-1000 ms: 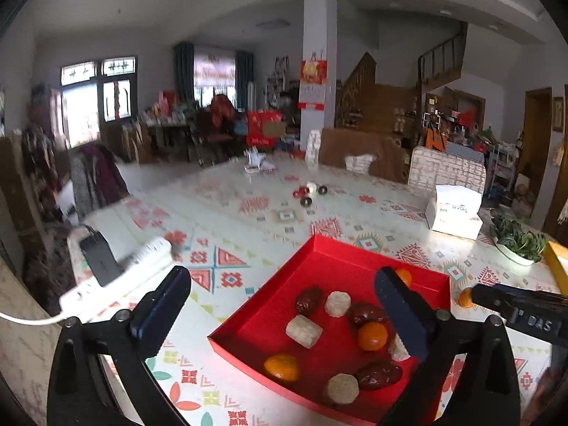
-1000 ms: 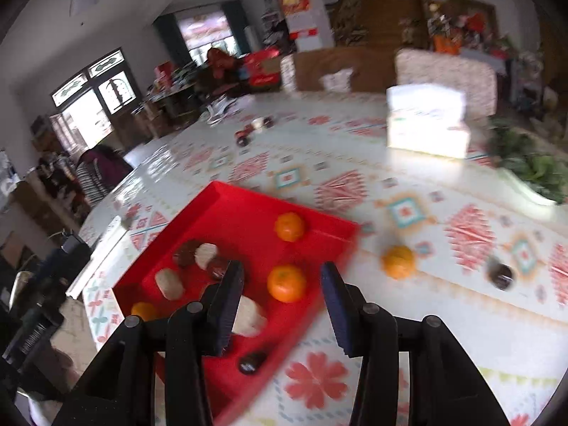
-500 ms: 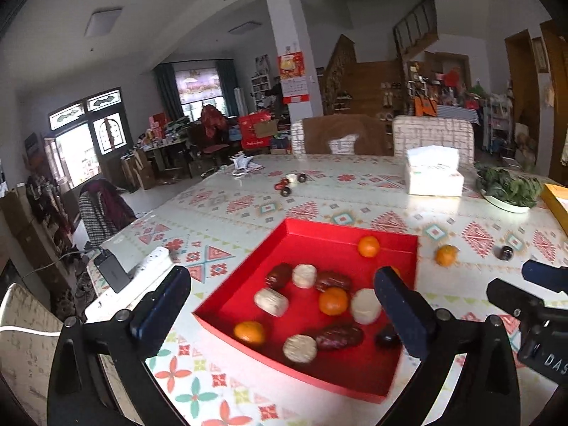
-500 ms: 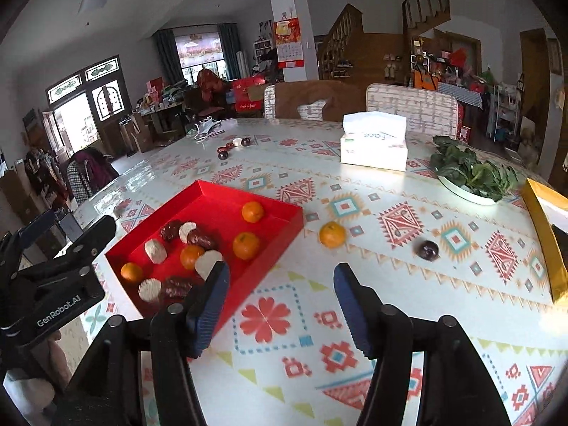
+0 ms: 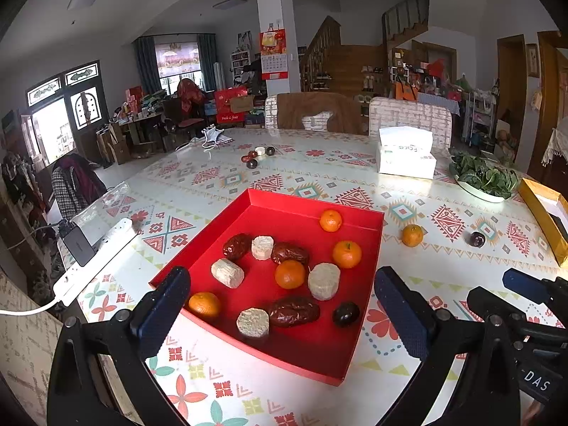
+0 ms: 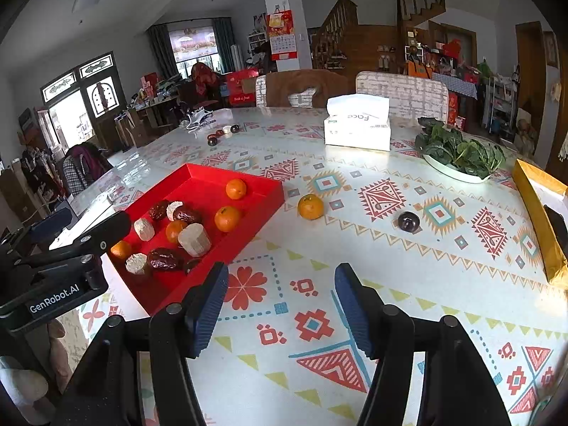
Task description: Organize fruits
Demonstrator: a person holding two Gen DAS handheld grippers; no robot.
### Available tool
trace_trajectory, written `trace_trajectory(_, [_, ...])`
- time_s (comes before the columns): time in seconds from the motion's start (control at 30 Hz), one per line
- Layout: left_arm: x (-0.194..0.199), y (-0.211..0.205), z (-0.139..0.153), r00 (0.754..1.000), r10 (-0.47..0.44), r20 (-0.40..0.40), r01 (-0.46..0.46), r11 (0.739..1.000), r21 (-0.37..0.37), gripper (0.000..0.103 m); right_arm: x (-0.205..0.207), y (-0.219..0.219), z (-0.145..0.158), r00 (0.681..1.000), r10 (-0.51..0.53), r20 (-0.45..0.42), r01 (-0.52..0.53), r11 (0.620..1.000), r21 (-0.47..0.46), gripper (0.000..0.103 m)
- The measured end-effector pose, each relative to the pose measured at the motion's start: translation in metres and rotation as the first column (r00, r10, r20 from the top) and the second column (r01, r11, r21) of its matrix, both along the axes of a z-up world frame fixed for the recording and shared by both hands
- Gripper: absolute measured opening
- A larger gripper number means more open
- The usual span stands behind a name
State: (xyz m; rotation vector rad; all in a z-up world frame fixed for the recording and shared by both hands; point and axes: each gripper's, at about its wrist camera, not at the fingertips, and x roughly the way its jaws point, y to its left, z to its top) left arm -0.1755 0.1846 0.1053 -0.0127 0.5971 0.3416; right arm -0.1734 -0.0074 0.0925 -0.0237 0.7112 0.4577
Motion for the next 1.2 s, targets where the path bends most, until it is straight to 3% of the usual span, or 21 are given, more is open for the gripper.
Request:
trace_trajectory(0.63, [0.006,0.004,-0.014,0.999,-0.011,-0.041,0.011,1.000,-0.003,0.103,0.000,0.017,-0.014,0.999,0.029,-0.023,-0.030,0.999,-0.031,0.070])
trace_trajectory(0.83, [0.008,0.010,-0.016,0.998,-0.056,-0.043,0.053,0.997,-0.062,0.103,0.006,0.007,-0.018,0.999,0.020,-0.044,-0.022,0.999,-0.027,0.071])
trace_trajectory(1.0, [0.013,0.004,-0.012,0.987,-0.161,-0.022,0.157,0.980,-0.123,0.102,0.025,-0.033,-0.025,0.995,-0.052,-0.085,0.049,0.998,-0.036,0.072])
trace_trajectory(1.07, [0.018,-0.004,-0.012,0.978,-0.205,-0.030,0.200,0.971,-0.132,0.091,0.034,-0.054,-0.027,0.990,-0.102,-0.094,0.098,0.994,-0.045,0.072])
trace_trajectory(1.13, [0.026,-0.013,-0.013,0.966,-0.252,-0.050,0.244,0.960,-0.136,0.065,0.044,-0.077,-0.030,0.983,-0.145,-0.116,0.142,0.989,-0.037,0.072])
trace_trajectory(1.2, [0.037,-0.021,-0.015,0.950,-0.305,-0.068,0.292,0.943,-0.158,0.056,0.054,-0.098,-0.033,0.973,-0.174,-0.153,0.175,0.985,-0.009,0.072])
